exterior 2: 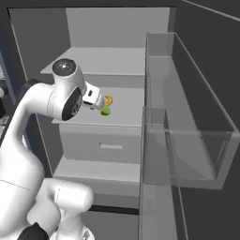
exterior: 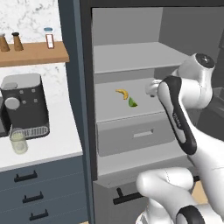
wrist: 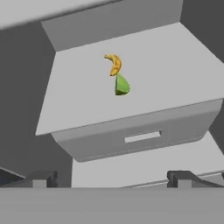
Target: Grab a lemon wedge from the fridge and one ice cube from the ice bowl, and put them in the glass of lemonade.
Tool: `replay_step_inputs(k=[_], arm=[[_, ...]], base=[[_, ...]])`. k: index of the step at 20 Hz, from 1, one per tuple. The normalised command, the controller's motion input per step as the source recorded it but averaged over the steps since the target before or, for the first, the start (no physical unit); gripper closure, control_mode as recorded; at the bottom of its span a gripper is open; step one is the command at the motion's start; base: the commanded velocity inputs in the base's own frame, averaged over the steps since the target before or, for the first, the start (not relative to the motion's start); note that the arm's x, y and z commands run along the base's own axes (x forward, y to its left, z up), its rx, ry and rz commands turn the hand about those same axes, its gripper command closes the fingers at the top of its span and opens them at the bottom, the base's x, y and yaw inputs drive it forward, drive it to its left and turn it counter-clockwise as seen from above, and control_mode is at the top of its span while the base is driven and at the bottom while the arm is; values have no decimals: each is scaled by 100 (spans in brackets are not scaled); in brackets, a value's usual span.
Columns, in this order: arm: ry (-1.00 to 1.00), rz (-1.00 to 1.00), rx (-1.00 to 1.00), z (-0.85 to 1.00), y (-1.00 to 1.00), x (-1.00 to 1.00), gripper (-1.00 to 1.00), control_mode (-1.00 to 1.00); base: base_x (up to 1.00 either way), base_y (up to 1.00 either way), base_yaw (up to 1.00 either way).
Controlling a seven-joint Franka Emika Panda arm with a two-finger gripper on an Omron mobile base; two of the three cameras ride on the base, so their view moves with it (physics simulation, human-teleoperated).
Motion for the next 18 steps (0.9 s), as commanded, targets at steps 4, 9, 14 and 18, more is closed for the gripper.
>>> replay_step_inputs(k=[4,9,14,18], arm=[[9,0,-16,-40,9,37,-100,-100],[4,1,-7,-55,2,48,-100,-100],[0,1,0,-31,-1,43,-100,-100],[0,4,0,-4,0,30,-100,-100]], base=[[0,0,0],[0,0,0],[0,0,0],[0,0,0]])
